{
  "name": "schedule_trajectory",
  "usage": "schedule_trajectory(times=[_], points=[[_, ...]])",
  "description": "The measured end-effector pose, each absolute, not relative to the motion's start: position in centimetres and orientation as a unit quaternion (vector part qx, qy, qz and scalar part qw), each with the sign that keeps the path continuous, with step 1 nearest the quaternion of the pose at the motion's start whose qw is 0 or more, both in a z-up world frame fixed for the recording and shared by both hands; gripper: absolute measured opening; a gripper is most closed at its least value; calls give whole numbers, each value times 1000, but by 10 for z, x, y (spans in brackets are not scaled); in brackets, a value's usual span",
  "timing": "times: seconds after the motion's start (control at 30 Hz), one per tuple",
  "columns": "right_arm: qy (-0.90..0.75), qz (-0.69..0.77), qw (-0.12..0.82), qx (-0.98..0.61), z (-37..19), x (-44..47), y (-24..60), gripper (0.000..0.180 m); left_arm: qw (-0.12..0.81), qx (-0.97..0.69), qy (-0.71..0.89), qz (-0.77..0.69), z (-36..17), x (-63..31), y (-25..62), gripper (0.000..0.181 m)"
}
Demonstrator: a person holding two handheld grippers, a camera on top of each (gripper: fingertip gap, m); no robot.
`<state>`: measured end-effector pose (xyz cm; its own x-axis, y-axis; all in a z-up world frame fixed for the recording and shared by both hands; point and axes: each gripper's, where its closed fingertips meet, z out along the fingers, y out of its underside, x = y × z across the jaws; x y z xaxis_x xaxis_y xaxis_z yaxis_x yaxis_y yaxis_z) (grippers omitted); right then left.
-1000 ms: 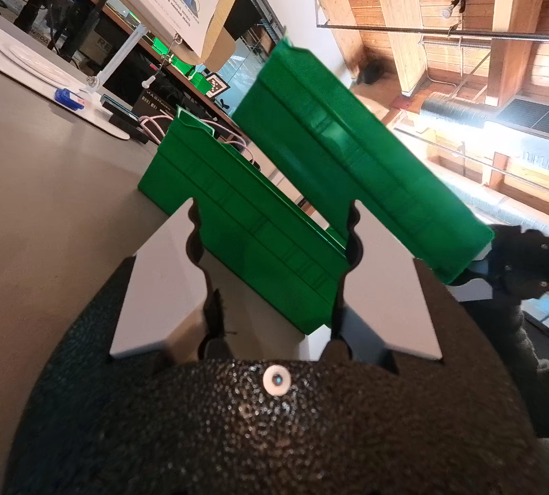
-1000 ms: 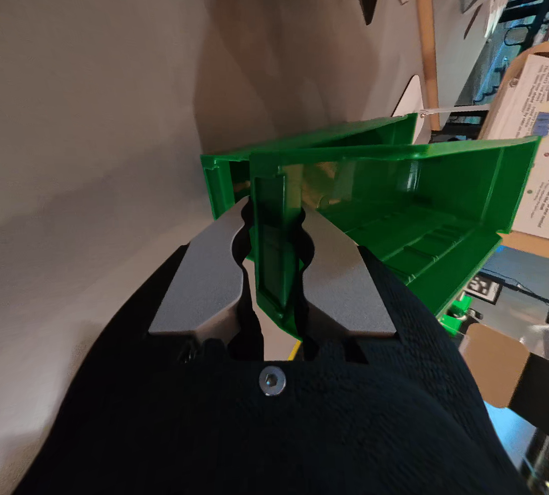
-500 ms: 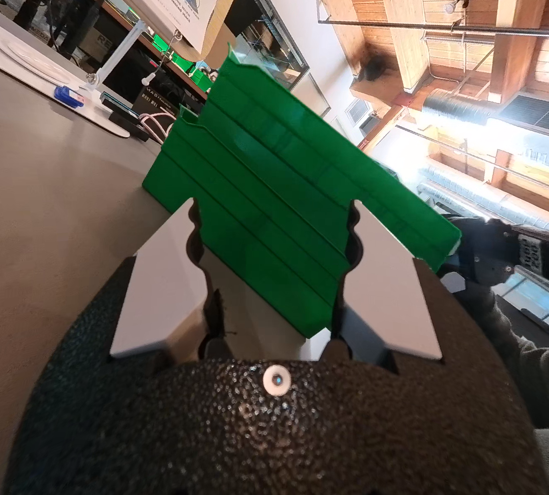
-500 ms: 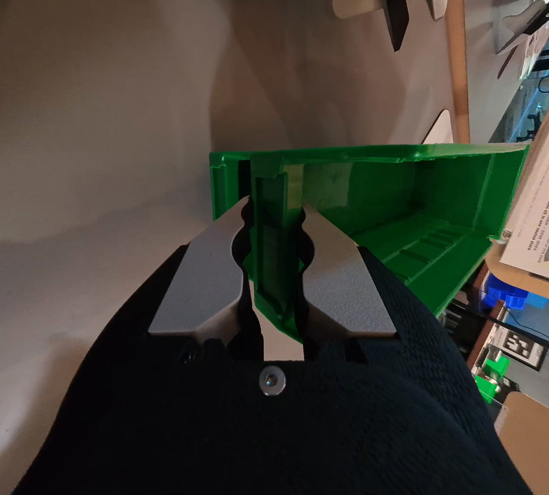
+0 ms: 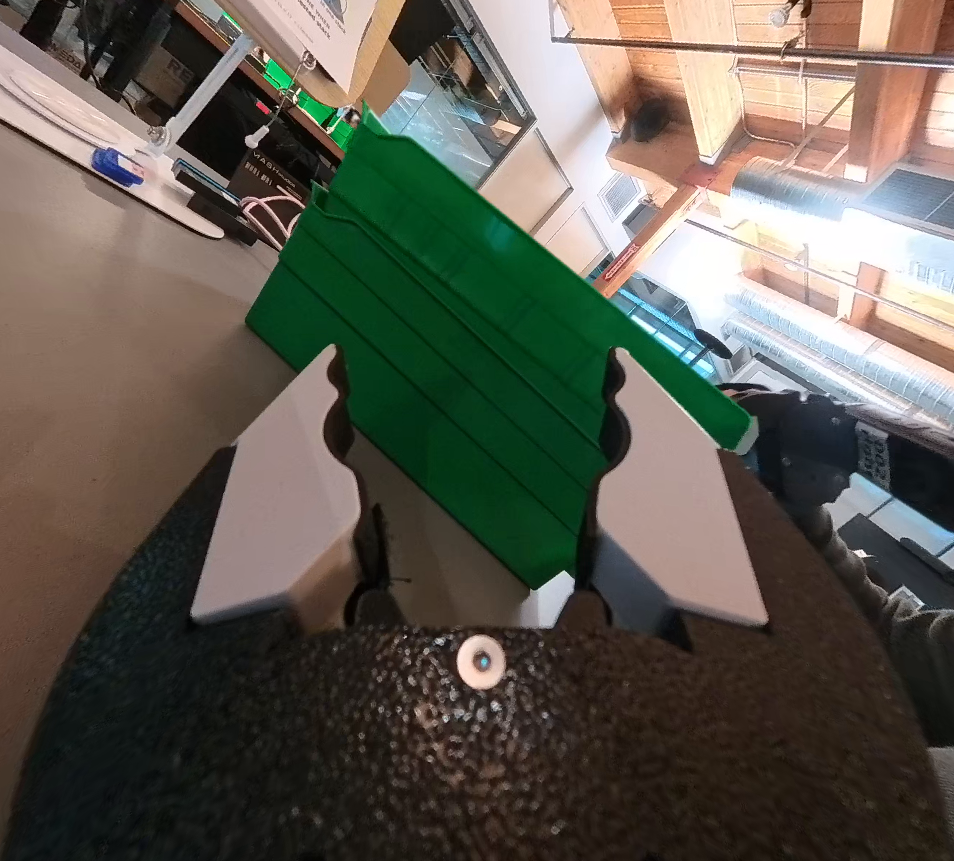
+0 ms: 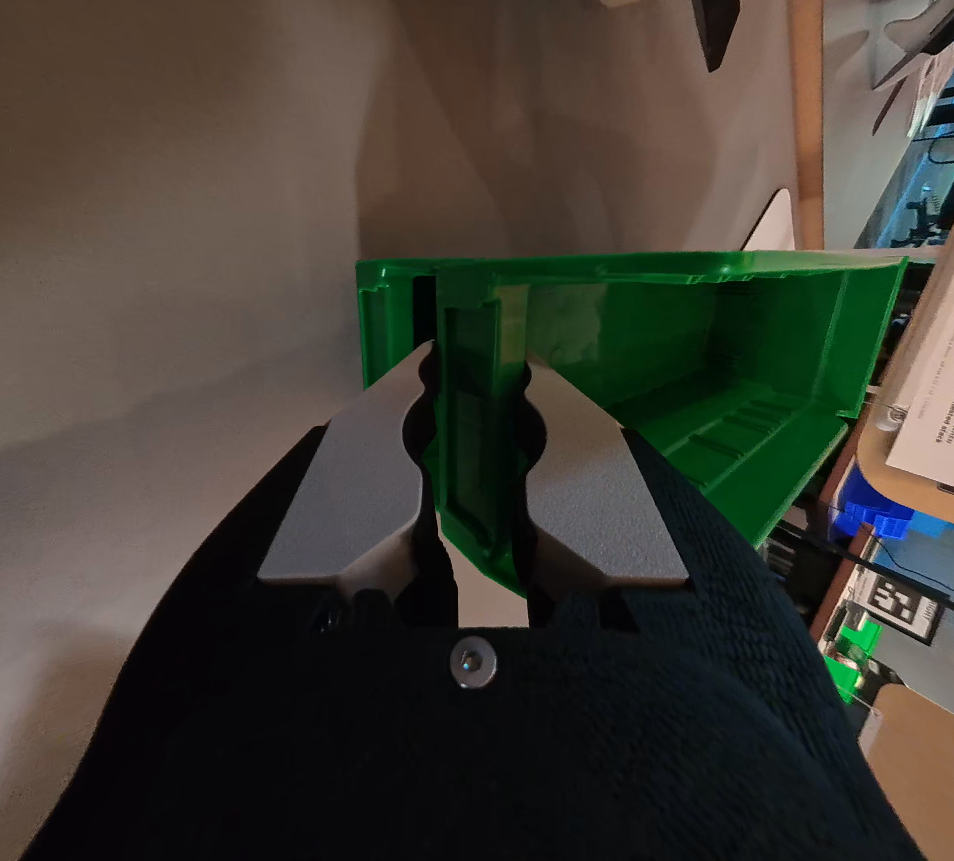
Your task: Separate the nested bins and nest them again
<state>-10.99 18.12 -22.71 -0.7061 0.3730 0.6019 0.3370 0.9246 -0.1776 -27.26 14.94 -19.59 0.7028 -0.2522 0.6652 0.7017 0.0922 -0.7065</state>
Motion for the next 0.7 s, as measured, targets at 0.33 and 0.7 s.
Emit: schedule_trajectory(times=[0.33, 0.7], points=[[-919, 42, 344, -190, -240, -113, 183, 26, 713, -586, -192, -334, -196, -272, 150, 97], [-907, 35, 364, -208, -244, -117, 186, 33, 713, -587, -192, -334, -196, -272, 150, 97]])
